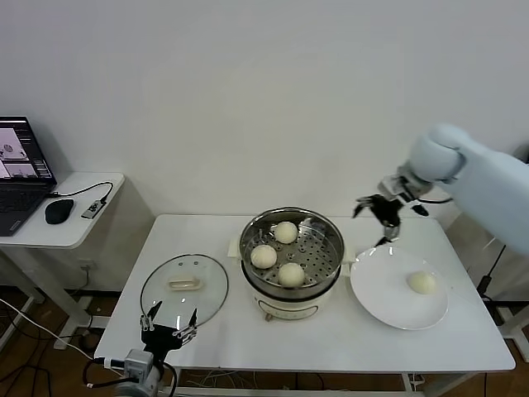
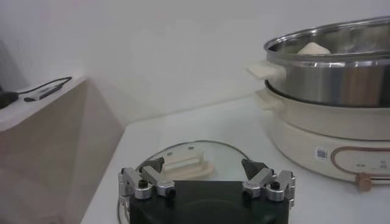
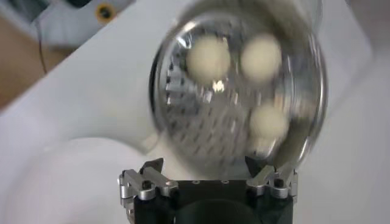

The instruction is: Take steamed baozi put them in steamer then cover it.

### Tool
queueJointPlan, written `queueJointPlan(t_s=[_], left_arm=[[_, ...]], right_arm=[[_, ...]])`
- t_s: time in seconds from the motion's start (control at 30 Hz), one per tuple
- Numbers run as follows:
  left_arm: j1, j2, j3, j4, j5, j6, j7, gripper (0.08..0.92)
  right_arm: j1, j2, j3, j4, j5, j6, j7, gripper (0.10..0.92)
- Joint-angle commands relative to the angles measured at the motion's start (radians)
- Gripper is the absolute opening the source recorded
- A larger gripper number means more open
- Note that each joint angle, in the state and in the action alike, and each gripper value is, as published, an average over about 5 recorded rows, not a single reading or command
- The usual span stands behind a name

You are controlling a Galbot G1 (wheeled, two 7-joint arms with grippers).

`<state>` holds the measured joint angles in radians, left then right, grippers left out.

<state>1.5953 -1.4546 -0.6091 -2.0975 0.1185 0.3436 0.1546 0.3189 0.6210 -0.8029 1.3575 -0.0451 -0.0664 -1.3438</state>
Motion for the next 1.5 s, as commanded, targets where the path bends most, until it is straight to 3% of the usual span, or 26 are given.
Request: queueJointPlan(t_s=[0.03, 0.33, 0.73, 1.1, 1.5], left_arm=[[0.003, 0.004, 0.0, 0.004, 0.0, 0.002, 0.002, 0.823], [0.008, 0.002, 0.0, 0.016, 0.003, 0.004, 0.004, 0.823], [0.005, -0.001, 0.002, 0.037, 0.004, 0.004, 0.004, 0.823], [0.0, -0.001, 0.002, 0.058, 0.005, 0.002, 0.004, 0.823], [-0.007, -0.002, 0.005, 0.079, 0.009, 0.002, 0.003, 0.823]], right_arm=[[-0.21, -0.133, 0.196, -0.072, -0.11, -0.18, -0.003, 0.823], [-0.357, -0.076, 0.273, -0.171, -0.287, -0.06, 0.046, 0.823], [-0.399, 0.03, 0.302, -0.327, -0.326, -0.04, 0.083, 0.823], [-0.431, 0.106, 0.325, -0.409, -0.455, 0.035, 0.116, 0.823], [-0.463, 0.146, 0.352, -0.477, -0.483, 0.104, 0.176, 0.823]])
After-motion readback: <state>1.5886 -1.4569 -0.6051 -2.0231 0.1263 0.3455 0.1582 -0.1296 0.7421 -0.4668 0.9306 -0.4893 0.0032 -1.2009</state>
